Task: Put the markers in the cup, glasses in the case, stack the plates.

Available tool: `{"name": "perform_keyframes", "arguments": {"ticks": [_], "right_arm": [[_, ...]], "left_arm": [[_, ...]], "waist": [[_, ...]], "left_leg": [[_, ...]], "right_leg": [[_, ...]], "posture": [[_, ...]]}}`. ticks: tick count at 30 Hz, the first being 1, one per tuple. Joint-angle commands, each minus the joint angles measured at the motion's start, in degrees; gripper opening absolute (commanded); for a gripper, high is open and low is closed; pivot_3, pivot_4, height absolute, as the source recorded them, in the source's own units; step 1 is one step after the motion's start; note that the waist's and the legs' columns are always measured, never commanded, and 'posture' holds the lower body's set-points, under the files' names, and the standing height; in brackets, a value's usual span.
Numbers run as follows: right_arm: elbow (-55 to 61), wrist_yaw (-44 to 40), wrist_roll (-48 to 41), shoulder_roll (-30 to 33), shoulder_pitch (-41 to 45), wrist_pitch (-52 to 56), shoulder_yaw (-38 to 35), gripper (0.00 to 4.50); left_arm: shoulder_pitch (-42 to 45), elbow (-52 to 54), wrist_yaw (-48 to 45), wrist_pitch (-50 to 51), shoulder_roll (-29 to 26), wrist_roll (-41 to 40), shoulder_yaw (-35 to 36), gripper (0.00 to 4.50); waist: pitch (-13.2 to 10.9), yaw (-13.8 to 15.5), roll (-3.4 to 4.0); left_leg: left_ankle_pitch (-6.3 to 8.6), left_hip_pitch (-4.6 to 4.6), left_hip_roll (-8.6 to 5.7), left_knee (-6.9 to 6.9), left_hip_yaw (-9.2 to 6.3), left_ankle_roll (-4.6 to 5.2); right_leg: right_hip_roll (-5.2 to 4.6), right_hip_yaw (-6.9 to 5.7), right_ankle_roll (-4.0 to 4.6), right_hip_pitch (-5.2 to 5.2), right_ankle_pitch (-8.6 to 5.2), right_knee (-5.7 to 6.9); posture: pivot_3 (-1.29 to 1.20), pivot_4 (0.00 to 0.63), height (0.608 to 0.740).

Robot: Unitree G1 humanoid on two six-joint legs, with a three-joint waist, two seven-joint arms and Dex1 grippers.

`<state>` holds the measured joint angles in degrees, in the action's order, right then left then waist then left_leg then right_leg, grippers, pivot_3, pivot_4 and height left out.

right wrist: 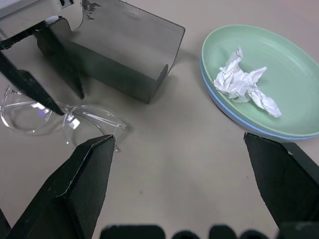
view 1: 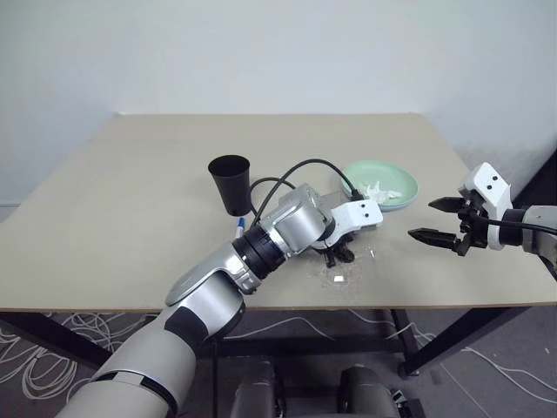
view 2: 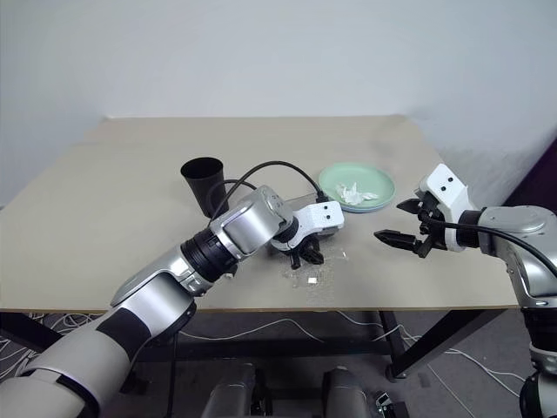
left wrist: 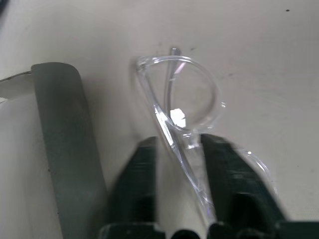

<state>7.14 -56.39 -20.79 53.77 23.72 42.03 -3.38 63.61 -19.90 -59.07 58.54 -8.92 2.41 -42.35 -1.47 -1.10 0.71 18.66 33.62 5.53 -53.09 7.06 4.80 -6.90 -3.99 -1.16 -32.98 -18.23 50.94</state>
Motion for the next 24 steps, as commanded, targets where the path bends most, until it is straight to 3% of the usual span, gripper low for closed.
{"name": "perform_keyframes", "arguments": {"ticks": [1, 10, 16, 20, 24], "right_arm": [[1.4, 0.5, -0.7, 0.4, 0.4, -0.3, -2.0, 4.5], [1.2, 0.7, -0.4, 0.4, 0.6, -0.7, -1.6, 4.5], [1.0, 0.4, -0.5, 0.4, 0.8, -0.8, -1.4, 4.5], [0.7, -0.1, -0.4, 0.6, 0.9, -0.9, -1.3, 4.5], [-0.1, -0.3, -0.1, 0.5, 1.5, -1.2, -1.0, 4.5]], "left_arm": [[0.2, 1.2, 0.0, 0.3, -0.1, 0.3, -0.6, 0.05], [0.0, 1.5, -0.2, 0.9, -0.5, -0.1, -0.3, 0.05], [3.6, 0.8, -1.8, 0.5, -1.8, -1.6, 3.4, 0.05], [7.1, -2.5, -2.4, -1.5, -3.8, -2.0, 6.2, 0.05], [11.9, -13.1, 0.2, -8.8, -4.5, -1.2, 10.7, 0.05]], "waist": [[0.0, 0.0, 0.01], [0.0, 0.0, 0.01], [0.0, 0.0, 0.0], [0.0, 0.0, 0.0], [0.0, 0.0, 0.0]], "left_leg": [[0.0, -0.01, 0.0, -0.01, -0.01, 0.0], [0.03, -0.01, -0.01, -0.05, -0.04, 0.04], [0.03, -0.01, 0.0, -0.04, -0.04, 0.04], [0.03, 0.0, 0.0, -0.04, -0.03, 0.04], [0.03, 0.0, -0.01, -0.04, -0.04, 0.04]], "right_leg": [[0.0, 0.0, 0.0, 0.01, 0.0, 0.0], [0.0, -0.01, 0.0, 0.05, 0.0, 0.0], [0.0, -0.01, 0.0, 0.04, 0.0, 0.0], [0.0, -0.01, 0.0, 0.01, 0.0, 0.0], [0.0, -0.02, -0.01, 0.02, 0.0, -0.01]], "posture": [[0.0, 0.0, 0.639], [0.0, 0.0, 0.639], [0.0, 0.0, 0.639], [0.0, 0.0, 0.639], [0.0, 0.0, 0.639]]}}
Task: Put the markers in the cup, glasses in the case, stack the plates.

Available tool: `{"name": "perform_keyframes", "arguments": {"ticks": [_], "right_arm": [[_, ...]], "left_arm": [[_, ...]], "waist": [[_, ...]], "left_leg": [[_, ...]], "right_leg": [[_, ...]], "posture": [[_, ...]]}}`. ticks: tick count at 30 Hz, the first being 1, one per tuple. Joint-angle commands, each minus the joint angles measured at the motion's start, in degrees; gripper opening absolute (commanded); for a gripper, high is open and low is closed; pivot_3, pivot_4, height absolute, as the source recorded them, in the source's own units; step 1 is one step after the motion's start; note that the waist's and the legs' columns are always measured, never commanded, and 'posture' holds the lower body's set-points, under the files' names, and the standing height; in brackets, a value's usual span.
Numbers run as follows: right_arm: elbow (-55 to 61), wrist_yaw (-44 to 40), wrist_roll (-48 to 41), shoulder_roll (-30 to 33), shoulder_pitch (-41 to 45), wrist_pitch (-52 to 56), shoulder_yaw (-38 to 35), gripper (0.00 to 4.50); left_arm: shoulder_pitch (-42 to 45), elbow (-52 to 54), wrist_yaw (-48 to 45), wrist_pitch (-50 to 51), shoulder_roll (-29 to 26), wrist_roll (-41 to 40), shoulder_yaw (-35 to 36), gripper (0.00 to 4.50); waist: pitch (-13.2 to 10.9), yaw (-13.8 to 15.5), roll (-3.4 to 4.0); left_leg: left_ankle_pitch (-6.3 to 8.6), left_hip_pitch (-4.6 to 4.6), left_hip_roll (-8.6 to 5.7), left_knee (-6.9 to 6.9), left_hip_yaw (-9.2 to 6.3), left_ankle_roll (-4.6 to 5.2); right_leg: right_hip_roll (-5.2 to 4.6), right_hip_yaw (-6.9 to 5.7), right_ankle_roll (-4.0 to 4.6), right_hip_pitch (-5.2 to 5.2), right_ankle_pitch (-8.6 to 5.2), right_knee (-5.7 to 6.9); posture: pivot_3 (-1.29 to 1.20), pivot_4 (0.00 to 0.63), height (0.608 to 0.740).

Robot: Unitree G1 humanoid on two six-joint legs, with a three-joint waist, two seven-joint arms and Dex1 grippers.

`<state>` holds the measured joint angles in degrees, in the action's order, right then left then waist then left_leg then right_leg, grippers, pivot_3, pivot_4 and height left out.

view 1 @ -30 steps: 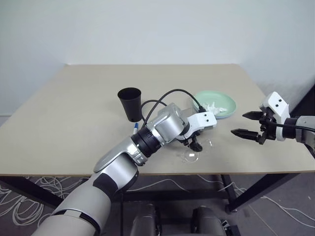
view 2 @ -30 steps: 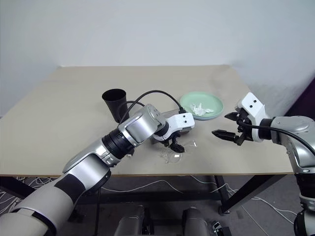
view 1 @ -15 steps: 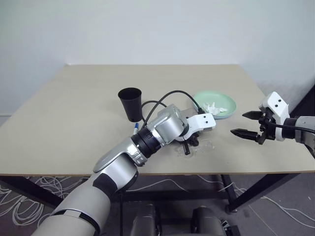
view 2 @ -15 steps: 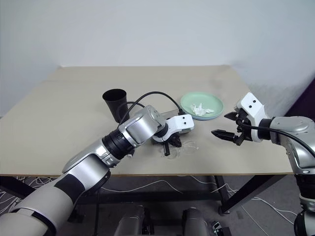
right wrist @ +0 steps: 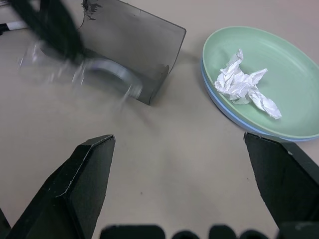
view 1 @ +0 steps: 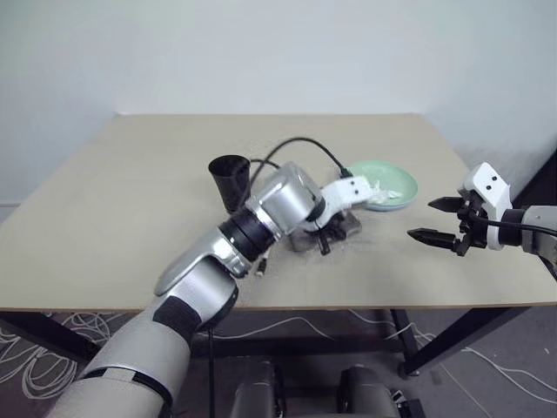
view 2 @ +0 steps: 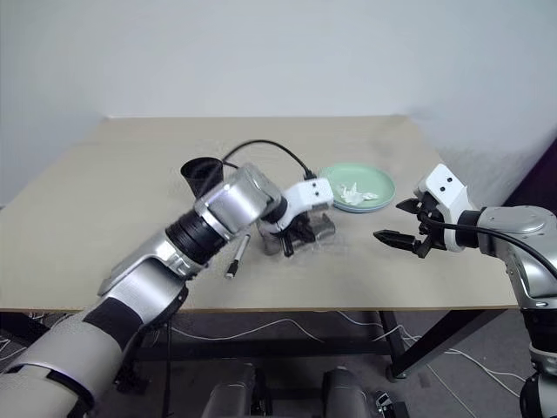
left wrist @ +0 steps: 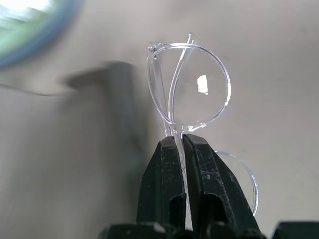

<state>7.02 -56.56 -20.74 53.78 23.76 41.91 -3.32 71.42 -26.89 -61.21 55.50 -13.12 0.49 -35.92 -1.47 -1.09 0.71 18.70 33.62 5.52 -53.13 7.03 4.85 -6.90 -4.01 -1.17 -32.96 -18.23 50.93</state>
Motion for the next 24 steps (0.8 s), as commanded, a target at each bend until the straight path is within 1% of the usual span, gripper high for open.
{"name": "perform_keyframes", "arguments": {"ticks": [1, 6, 9, 13, 18, 24], "right_arm": [[0.0, -0.2, -0.2, 0.5, 1.6, -1.1, -0.9, 4.5], [-0.5, -0.3, 0.0, 0.1, 2.4, -1.3, -0.4, 4.5], [-0.3, -0.2, -0.1, -0.1, 2.4, -1.3, -0.2, 4.5], [0.4, 0.0, -0.4, 0.0, 1.9, -1.0, -0.6, 4.5], [1.2, 0.2, -0.7, 0.0, 1.3, -0.7, -1.1, 4.5], [1.6, 0.5, -0.8, -0.1, 1.1, -0.5, -1.2, 4.5]], "left_arm": [[4.9, -9.1, 3.5, -8.2, -0.2, 1.2, 5.2, 0.05], [6.8, -22.7, 10.8, -19.6, 2.6, 2.8, 9.7, 0.05], [5.4, -26.4, 12.4, -23.0, 4.6, 3.9, 10.1, 0.05], [0.9, -26.8, 12.9, -26.5, 6.4, 5.8, 8.7, 0.05], [-2.5, -24.9, 12.1, -28.4, 6.7, 8.5, 7.3, 0.05], [-3.5, -24.0, 11.5, -28.8, 6.3, 10.3, 7.7, 0.05]], "waist": [[0.0, 0.0, -0.01], [0.0, 0.1, -0.01], [0.0, 0.1, -0.07], [0.0, 0.0, -0.05], [0.0, 0.0, -0.05], [0.0, 0.0, -0.03]], "left_leg": [[0.0, 0.0, 0.0, -0.01, 0.0, 0.0], [0.02, 0.01, 0.0, 0.0, 0.02, 0.03], [0.03, 0.06, -0.02, -0.03, 0.04, 0.06], [0.07, 0.08, -0.02, -0.08, 0.08, 0.11], [0.07, 0.08, 0.01, -0.11, 0.06, 0.11], [0.08, 0.03, 0.01, -0.13, 0.04, 0.11]], "right_leg": [[0.0, 0.0, 0.0, -0.01, 0.0, 0.0], [-0.02, 0.0, 0.0, 0.0, 0.0, -0.01], [-0.03, 0.0, 0.0, -0.02, 0.0, -0.01], [-0.04, 0.02, 0.0, -0.01, 0.0, -0.05], [-0.02, 0.0, 0.0, 0.0, 0.01, -0.02], [-0.04, -0.01, 0.01, 0.06, 0.01, -0.01]], "posture": [[0.0, 0.0, 0.639], [0.0, 0.0, 0.639], [0.0, 0.0, 0.639], [0.0, 0.0, 0.639], [0.0, 0.0, 0.639], [0.0, 0.0, 0.639]]}}
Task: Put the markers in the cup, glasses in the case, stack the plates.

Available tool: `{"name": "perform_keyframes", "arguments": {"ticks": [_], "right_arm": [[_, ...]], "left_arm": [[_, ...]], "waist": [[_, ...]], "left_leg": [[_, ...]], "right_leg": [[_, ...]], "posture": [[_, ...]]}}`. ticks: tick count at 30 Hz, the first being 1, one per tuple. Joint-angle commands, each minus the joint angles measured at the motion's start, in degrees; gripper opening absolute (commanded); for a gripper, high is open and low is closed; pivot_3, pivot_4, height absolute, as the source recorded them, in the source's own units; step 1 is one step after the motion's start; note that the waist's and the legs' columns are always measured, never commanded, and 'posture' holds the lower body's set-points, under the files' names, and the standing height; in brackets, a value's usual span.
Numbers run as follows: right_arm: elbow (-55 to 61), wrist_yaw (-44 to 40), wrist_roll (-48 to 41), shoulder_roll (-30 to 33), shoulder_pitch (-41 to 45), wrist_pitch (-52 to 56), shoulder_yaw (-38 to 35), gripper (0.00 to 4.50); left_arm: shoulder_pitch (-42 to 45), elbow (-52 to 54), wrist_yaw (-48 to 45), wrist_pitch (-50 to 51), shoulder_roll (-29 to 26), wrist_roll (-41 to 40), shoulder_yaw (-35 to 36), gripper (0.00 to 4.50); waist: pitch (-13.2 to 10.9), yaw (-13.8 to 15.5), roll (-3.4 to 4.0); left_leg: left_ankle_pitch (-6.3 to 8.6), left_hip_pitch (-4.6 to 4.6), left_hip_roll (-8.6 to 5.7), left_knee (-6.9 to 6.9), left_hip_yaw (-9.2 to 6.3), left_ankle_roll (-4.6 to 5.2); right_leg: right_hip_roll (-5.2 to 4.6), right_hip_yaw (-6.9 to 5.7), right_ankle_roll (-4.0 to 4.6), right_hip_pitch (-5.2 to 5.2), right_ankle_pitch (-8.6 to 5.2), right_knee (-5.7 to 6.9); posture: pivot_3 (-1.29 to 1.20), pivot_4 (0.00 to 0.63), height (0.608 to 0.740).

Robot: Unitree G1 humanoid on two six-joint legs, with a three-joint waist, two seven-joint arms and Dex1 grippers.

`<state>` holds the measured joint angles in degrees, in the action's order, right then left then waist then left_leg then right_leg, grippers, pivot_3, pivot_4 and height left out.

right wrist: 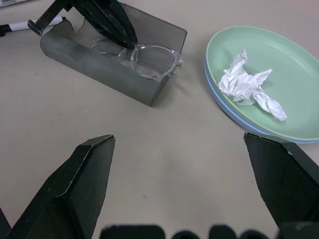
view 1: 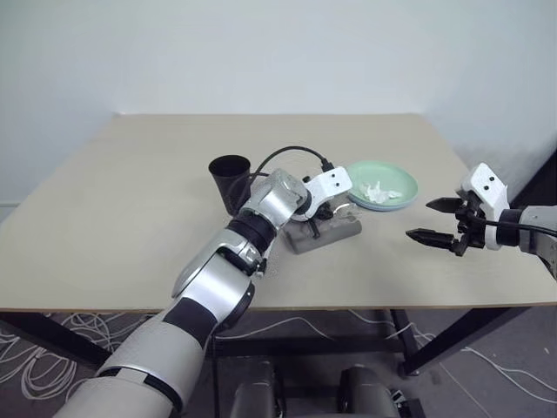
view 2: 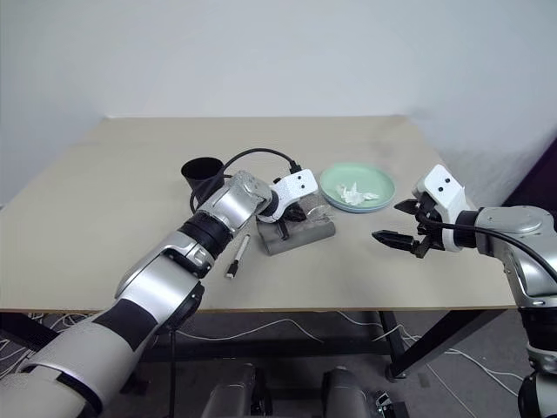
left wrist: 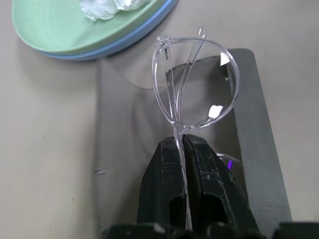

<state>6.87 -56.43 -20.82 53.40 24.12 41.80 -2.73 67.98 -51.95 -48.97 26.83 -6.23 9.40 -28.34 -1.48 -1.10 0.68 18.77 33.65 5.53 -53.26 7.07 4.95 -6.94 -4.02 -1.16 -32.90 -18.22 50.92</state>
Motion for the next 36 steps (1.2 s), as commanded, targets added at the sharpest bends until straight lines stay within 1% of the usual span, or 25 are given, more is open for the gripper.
{"name": "perform_keyframes", "arguments": {"ticks": [1, 12, 17, 22, 25, 29, 31, 32, 35, 36], "right_arm": [[1.8, 0.4, -0.7, 0.2, 0.7, -0.4, -1.7, 4.5], [1.3, 0.3, -0.4, -0.3, 1.3, -0.8, -1.0, 4.5], [1.0, 0.2, -0.2, -0.4, 1.8, -0.9, -0.7, 4.5], [0.9, 0.0, -0.2, -0.2, 1.9, -0.9, -0.6, 4.5], [1.1, 0.0, -0.2, -0.1, 1.8, -0.7, -0.7, 4.5], [1.1, -0.1, -0.3, 0.0, 1.7, -0.6, -0.7, 4.5], [1.1, -0.1, -0.3, 0.0, 1.7, -0.5, -0.7, 4.5], [1.1, 0.0, -0.3, -0.1, 1.8, -0.5, -0.7, 4.5], [1.0, -0.1, -0.3, -0.1, 2.0, -0.4, -0.5, 4.5], [1.0, 0.0, -0.2, -0.2, 2.1, -0.4, -0.5, 4.5]], "left_arm": [[0.1, 1.0, -1.0, -0.2, -0.9, 1.6, 0.3, 0.05], [2.5, 0.4, -4.7, -0.4, -4.8, 3.2, 1.1, 0.05], [-0.3, 4.5, -7.7, 1.7, -4.7, 4.1, -0.3, 0.05], [-2.9, 10.1, -10.7, 5.9, -4.5, 4.2, -1.4, 0.05], [-3.4, 12.5, -12.3, 7.7, -5.1, 4.1, -1.8, 0.65], [-1.6, 13.6, -11.9, 9.2, -5.6, 3.3, 0.0, 1.96], [0.8, 13.3, -10.7, 10.5, -5.5, 2.4, 2.1, 2.7], [2.3, 13.4, -10.3, 11.4, -5.6, 1.9, 3.2, 2.94], [5.4, 13.0, -9.1, 12.8, -5.6, 0.9, 5.6, 3.98], [6.3, 12.5, -8.4, 12.6, -5.6, 0.6, 6.5, 3.98]], "waist": [[0.0, 0.0, 0.0], [0.0, 0.0, 0.0], [0.0, 0.0, 0.0], [0.0, 0.0, 0.01], [0.0, 0.0, 0.02], [0.0, 0.0, 0.02], [0.0, 0.0, 0.01], [0.0, 0.0, -0.01], [0.0, 0.1, -0.03], [0.0, 0.0, -0.02]], "left_leg": [[0.01, 0.0, 0.0, 0.0, 0.0, 0.01], [0.01, 0.01, 0.02, 0.01, 0.01, 0.01], [0.04, 0.02, -0.01, -0.05, 0.03, 0.06], [0.06, 0.02, 0.0, -0.07, 0.03, 0.09], [0.06, 0.01, 0.01, -0.06, 0.01, 0.09], [0.06, 0.01, 0.02, -0.05, 0.01, 0.08], [0.06, 0.01, 0.02, -0.05, 0.01, 0.09], [0.06, 0.01, 0.02, -0.05, 0.01, 0.09], [0.06, 0.05, 0.0, -0.06, 0.01, 0.09], [0.06, 0.05, -0.01, -0.06, 0.02, 0.1]], "right_leg": [[0.0, 0.0, 0.0, 0.0, 0.0, 0.0], [0.02, 0.0, 0.0, -0.03, 0.0, 0.02], [-0.02, 0.0, -0.01, 0.01, 0.0, -0.03], [-0.01, 0.01, 0.0, 0.03, 0.0, -0.04], [0.01, -0.01, 0.0, 0.02, 0.0, -0.02], [0.01, -0.01, 0.0, 0.02, 0.0, -0.01], [0.01, 0.0, -0.01, 0.01, 0.0, -0.01], [0.01, 0.0, -0.01, 0.01, 0.0, -0.01], [-0.01, -0.01, -0.01, -0.01, -0.01, -0.03], [-0.01, 0.0, -0.01, 0.0, -0.01, -0.05]], "posture": [[0.0, 0.0, 0.639], [0.0, 0.0, 0.639], [0.0, 0.0, 0.639], [0.0, 0.0, 0.639], [0.0, 0.0, 0.639], [0.0, 0.0, 0.639], [0.0, 0.0, 0.639], [0.0, 0.0, 0.639], [0.0, 0.0, 0.639], [0.0, 0.0, 0.639]]}}
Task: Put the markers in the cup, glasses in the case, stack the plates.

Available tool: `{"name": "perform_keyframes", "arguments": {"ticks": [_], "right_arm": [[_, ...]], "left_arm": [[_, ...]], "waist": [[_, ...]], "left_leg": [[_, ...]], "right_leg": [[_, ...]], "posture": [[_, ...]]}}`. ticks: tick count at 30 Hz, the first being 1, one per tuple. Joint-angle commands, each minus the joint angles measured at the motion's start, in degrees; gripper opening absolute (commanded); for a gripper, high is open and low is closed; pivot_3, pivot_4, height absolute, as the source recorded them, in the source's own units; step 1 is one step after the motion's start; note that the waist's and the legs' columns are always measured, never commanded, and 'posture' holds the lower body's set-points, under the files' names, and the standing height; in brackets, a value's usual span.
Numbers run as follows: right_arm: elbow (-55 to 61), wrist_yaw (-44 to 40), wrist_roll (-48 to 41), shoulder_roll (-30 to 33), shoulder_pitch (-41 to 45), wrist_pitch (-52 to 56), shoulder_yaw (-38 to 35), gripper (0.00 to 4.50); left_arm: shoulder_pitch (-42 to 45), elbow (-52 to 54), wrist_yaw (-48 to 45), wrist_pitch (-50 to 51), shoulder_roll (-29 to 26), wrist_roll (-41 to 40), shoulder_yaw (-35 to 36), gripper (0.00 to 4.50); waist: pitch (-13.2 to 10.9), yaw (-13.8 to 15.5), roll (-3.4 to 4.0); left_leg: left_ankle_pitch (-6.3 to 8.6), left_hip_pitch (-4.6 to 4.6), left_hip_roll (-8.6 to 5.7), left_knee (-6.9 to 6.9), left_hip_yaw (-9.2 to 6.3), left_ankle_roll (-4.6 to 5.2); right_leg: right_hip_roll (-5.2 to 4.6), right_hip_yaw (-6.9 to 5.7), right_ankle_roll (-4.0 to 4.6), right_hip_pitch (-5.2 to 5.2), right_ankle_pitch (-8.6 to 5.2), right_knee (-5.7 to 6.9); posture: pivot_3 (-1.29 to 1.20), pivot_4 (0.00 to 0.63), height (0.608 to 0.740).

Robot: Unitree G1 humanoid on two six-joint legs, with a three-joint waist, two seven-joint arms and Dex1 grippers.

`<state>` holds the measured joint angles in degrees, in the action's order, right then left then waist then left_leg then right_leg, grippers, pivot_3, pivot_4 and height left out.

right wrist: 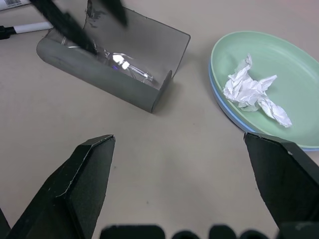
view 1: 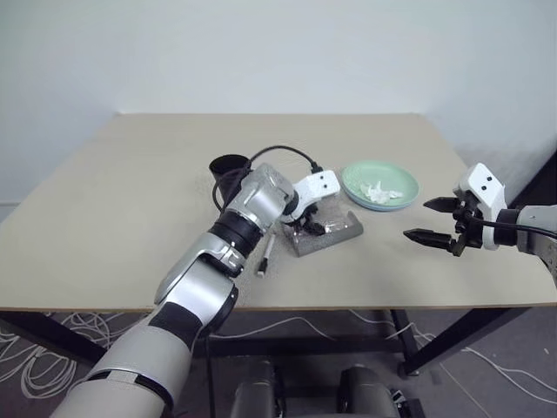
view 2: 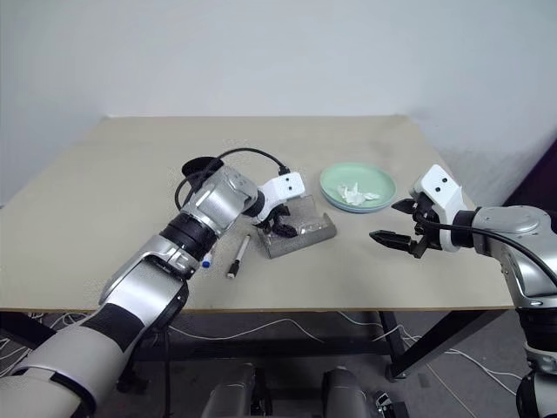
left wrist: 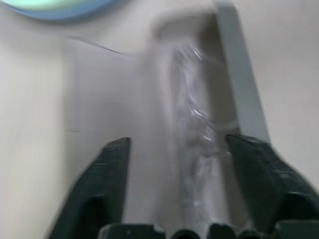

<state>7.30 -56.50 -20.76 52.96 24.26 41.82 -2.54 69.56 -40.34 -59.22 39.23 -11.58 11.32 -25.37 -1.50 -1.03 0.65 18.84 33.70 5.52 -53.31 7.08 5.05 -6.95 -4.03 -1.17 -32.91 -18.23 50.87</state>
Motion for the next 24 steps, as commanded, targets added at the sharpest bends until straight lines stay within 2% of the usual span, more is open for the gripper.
{"name": "perform_keyframes", "arguments": {"ticks": [1, 5, 6, 7, 16, 17, 20, 24], "right_arm": [[0.5, 0.0, -0.3, 0.2, 2.1, -0.4, -0.6, 4.5], [0.2, 0.0, -0.2, 0.1, 2.5, -0.6, -0.2, 4.5], [0.1, 0.0, -0.2, 0.0, 2.6, -0.6, -0.1, 4.5], [0.1, 0.1, -0.3, 0.0, 2.6, -0.6, -0.1, 4.5], [-0.1, 0.1, -0.3, -0.3, 3.2, -0.6, 0.3, 4.5], [-0.1, 0.1, -0.3, -0.4, 3.2, -0.6, 0.3, 4.5], [0.1, 0.1, -0.5, -0.4, 3.1, -0.5, 0.3, 4.5], [0.3, -0.4, -0.7, 0.0, 2.5, -0.4, 0.1, 4.5]], "left_arm": [[5.3, 0.5, 2.5, 0.0, -0.3, -1.5, 4.1, 3.98], [8.2, -8.0, 9.8, -4.7, -0.4, -1.8, 8.1, 3.98], [8.3, -9.9, 11.0, -6.2, -0.4, -1.5, 8.5, 3.6], [8.2, -12.0, 12.5, -7.9, -0.4, -1.2, 8.6, 3.45], [3.8, -25.6, 22.6, -21.0, 1.2, 0.7, 8.9, 0.28], [3.2, -26.4, 23.1, -21.8, 1.4, 1.1, 8.7, 0.03], [2.0, -27.3, 22.2, -23.3, 2.0, 2.3, 7.6, 0.03], [1.1, -24.4, 15.9, -23.3, 2.1, 3.0, 6.3, 0.03]], "waist": [[0.0, -0.1, 0.01], [0.0, -0.1, 0.03], [0.0, -0.1, 0.03], [0.0, -0.1, 0.04], [0.0, 0.0, 0.01], [0.0, 0.0, 0.01], [0.0, 0.0, 0.0], [0.0, 0.0, 0.0]], "left_leg": [[0.01, 0.0, 0.0, 0.0, 0.0, 0.02], [0.03, -0.04, 0.0, 0.02, 0.01, 0.05], [0.03, -0.06, 0.01, 0.02, 0.01, 0.05], [0.03, -0.07, 0.02, 0.03, 0.01, 0.05], [0.02, -0.04, 0.01, -0.01, 0.03, 0.04], [0.03, -0.04, -0.01, -0.02, 0.04, 0.04], [0.03, -0.03, -0.02, -0.1, 0.06, 0.04], [0.05, -0.01, -0.02, -0.14, 0.05, 0.03]], "right_leg": [[0.0, 0.01, 0.0, 0.01, 0.0, -0.02], [0.01, 0.01, -0.01, 0.03, 0.0, -0.02], [0.02, 0.01, -0.01, 0.04, 0.0, 0.0], [0.03, 0.01, -0.01, 0.04, 0.0, 0.02], [0.01, 0.0, -0.01, 0.05, 0.0, 0.02], [0.0, 0.0, -0.01, 0.07, 0.0, 0.0], [-0.02, 0.0, 0.0, 0.09, 0.01, 0.0], [-0.03, 0.0, 0.0, 0.09, 0.01, 0.0]], "posture": [[0.0, 0.0, 0.639], [0.0, 0.0, 0.639], [0.0, 0.0, 0.639], [0.0, 0.0, 0.639], [0.0, 0.0, 0.639], [0.0, 0.0, 0.639], [0.0, 0.0, 0.639], [0.0, 0.0, 0.639]]}}
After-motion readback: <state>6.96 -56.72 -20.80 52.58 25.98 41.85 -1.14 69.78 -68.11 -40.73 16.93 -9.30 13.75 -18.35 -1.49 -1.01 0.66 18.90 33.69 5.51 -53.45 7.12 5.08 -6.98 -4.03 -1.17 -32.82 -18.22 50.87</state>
